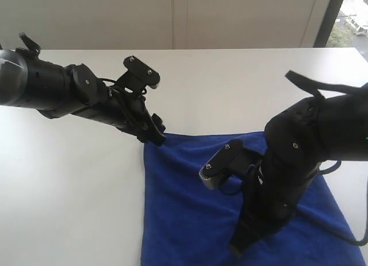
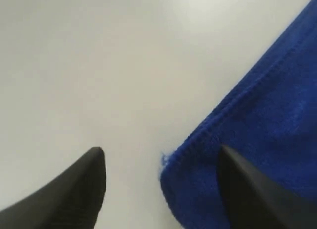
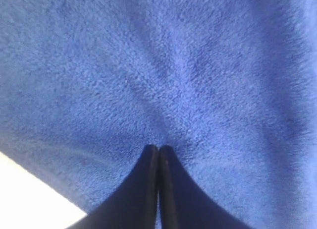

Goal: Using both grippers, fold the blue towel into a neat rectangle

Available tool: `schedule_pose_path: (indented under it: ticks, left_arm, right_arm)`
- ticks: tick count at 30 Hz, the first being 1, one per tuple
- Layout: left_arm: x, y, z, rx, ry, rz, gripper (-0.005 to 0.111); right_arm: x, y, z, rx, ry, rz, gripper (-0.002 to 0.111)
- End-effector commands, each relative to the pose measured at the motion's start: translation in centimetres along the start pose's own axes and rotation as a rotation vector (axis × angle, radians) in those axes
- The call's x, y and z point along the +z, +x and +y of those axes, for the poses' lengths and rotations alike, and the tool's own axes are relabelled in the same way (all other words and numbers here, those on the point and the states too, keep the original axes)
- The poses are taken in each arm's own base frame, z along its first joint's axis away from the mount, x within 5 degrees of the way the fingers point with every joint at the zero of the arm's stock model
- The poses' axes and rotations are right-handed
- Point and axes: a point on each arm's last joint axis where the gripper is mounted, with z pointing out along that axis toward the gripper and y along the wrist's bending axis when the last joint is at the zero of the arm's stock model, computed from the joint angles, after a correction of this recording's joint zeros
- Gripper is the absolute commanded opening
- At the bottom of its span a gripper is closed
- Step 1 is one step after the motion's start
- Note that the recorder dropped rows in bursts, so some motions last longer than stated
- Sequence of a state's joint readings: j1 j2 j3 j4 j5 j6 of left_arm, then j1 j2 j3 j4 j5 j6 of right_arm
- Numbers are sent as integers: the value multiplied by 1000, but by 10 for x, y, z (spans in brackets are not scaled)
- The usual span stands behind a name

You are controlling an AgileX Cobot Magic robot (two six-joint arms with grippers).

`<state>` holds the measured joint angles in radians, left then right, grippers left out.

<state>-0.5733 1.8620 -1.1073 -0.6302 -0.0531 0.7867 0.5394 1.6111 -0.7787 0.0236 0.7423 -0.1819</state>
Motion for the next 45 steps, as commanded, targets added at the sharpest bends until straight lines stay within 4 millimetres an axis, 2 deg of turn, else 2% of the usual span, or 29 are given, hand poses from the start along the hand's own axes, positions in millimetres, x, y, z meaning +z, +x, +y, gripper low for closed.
schedule_pose_path:
  ticks: [1,3,6,10,11,16,19,22,25,33,42,45]
  left_arm:
    - [-37,-18,-5,-11,69,-43,66]
    - [-53,-21,-12,0,143,-23,61]
    - [-70,-17,-27,16,301,62,40]
    - [-76,-5,-41,18,483,194,4]
    - [-76,-1,-45,25,525,227,0]
    - [-70,17,-73,62,559,278,0]
    - [-64,26,-95,106,520,261,0]
    - [-60,35,-112,144,477,235,0]
    - [-53,44,-120,156,451,241,0]
    - [-39,56,-123,131,465,311,0]
    - [-40,66,-125,133,491,358,0]
    - [-41,72,-125,133,493,379,0]
  right_arm:
    - [-40,-11,-5,-23,62,-144,0]
    - [-63,-16,-13,-14,128,-226,0]
    - [-90,-21,-33,31,218,-303,0]
    - [-105,-23,-66,115,247,-328,0]
    - [-105,-22,-75,128,242,-328,0]
    - [-82,-15,-112,156,51,-254,0]
    - [-62,-16,-136,257,-93,-289,0]
    - [-41,-17,-155,299,-102,-268,0]
    - [-22,-18,-168,332,-83,-262,0]
    - [2,-26,-183,366,-3,-308,0]
    - [26,-28,-188,379,-1,-281,0]
    - [28,-28,-189,380,2,-282,0]
